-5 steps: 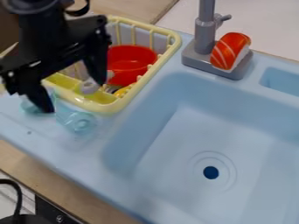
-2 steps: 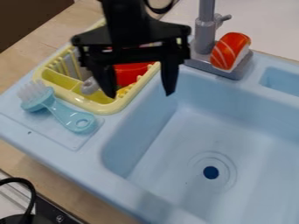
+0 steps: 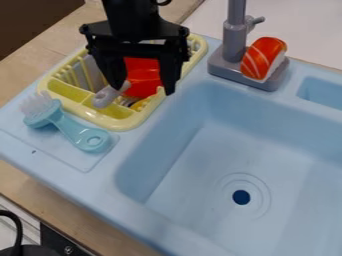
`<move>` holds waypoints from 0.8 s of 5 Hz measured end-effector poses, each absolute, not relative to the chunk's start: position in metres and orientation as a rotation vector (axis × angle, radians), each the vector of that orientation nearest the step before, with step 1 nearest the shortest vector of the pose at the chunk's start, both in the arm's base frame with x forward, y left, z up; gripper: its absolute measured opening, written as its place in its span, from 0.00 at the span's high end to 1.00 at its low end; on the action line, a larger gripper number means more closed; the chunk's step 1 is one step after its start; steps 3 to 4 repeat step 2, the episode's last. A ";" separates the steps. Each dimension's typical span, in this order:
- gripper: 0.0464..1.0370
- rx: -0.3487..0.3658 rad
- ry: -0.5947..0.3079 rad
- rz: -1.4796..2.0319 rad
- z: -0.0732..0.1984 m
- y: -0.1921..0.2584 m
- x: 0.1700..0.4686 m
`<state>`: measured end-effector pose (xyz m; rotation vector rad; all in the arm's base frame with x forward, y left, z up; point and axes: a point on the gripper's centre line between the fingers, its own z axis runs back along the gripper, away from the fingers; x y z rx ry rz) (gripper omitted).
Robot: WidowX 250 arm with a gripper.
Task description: Move the blue brush to the top left corner of the sink
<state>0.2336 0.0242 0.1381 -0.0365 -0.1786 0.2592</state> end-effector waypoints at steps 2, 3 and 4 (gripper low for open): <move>0.04 0.042 -0.248 0.119 0.144 0.050 0.255; 0.04 0.042 -0.248 0.119 0.144 0.050 0.255; 0.04 0.042 -0.248 0.119 0.144 0.050 0.255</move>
